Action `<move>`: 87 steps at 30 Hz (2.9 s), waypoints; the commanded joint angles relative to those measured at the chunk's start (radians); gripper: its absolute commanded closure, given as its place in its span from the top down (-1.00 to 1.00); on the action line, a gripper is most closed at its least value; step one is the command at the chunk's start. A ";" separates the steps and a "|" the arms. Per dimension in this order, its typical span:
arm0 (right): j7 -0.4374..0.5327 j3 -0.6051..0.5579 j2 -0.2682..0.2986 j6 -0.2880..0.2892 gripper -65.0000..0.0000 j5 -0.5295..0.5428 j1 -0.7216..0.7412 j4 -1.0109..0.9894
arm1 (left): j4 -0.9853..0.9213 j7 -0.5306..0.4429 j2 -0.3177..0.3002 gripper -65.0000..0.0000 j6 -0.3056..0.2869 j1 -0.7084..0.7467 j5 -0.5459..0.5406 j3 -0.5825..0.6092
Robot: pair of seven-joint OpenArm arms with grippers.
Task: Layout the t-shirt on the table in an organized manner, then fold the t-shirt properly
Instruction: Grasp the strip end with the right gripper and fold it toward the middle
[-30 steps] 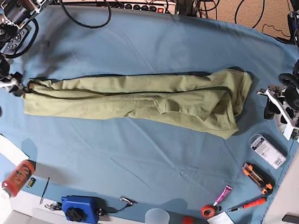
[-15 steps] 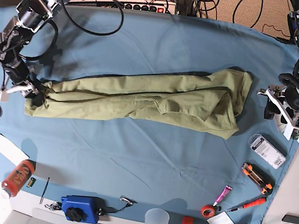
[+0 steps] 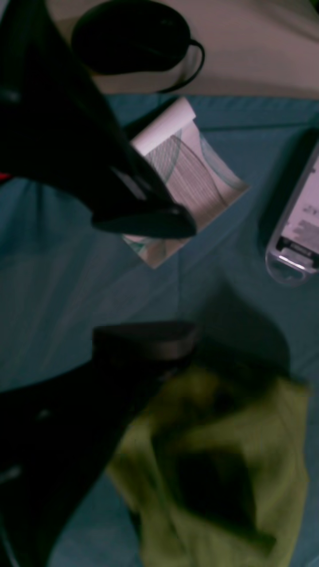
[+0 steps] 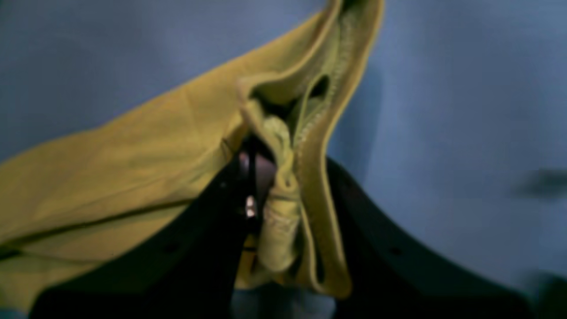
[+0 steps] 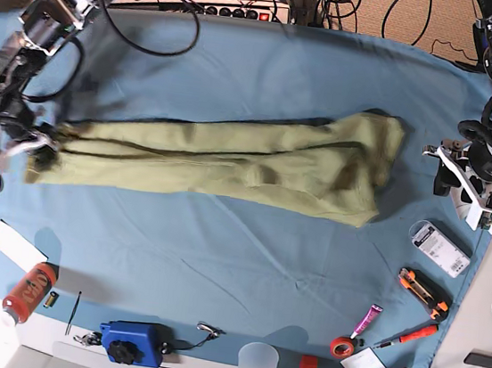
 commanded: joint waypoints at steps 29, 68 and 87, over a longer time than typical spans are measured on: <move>-0.134 -0.216 -0.119 0.040 -1.00 0.197 -0.276 0.776 | 0.017 -0.042 -0.015 -0.05 0.045 0.033 0.129 -0.275; -0.157 -0.672 -0.122 0.040 -0.33 0.313 -0.257 0.782 | 0.017 -0.045 -0.014 -0.05 0.027 0.038 0.079 -0.289; -0.084 -0.321 -0.122 0.040 -1.00 0.332 -0.314 0.618 | 0.017 -0.043 -0.001 -0.05 -0.039 0.039 -0.094 -0.288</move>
